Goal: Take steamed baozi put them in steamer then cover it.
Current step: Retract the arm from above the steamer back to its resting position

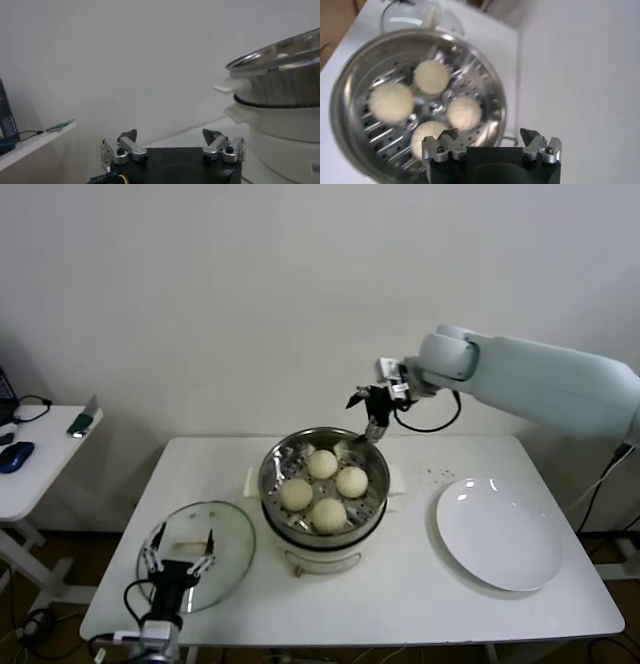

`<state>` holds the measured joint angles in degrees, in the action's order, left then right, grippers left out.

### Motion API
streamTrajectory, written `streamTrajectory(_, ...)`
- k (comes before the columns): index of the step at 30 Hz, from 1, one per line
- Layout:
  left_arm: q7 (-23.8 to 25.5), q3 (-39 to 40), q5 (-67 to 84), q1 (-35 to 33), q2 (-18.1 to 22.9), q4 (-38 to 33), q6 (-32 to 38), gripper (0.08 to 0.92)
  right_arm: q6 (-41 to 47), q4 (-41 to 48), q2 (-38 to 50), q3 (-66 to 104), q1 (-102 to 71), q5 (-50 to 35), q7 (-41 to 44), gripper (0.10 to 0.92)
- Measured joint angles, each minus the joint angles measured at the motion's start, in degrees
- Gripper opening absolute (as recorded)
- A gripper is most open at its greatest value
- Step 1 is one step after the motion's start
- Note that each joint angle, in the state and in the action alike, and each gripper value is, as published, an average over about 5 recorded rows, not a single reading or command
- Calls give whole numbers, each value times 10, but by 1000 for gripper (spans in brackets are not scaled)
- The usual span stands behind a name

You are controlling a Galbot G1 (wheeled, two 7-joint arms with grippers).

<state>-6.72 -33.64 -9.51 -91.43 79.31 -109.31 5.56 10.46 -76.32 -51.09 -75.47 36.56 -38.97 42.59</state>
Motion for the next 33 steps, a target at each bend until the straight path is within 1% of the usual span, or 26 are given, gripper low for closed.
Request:
streamTrajectory(9, -2, 3, -19, 0, 5, -18, -9, 823, -56, -58, 102, 220, -184, 24, -90, 823)
streamTrajectory(17, -10, 10, -41, -2, 14, -31, -14, 823, -122, -111, 142, 458, -402, 55, -164, 823)
streamTrajectory(21, -16, 9, -59, -1, 17, -31, -21, 823, -149, -135, 138, 588, -527, 74, -197, 823)
streamTrajectory(26, -23, 0, -103, -5, 16, -33, -32, 823, -171, -164, 109, 746, -680, 87, -234, 823)
streamTrajectory(33, -9, -18, -266, -19, 10, -48, -47, 823, -180, -203, 50, 937, -863, 94, -273, 823)
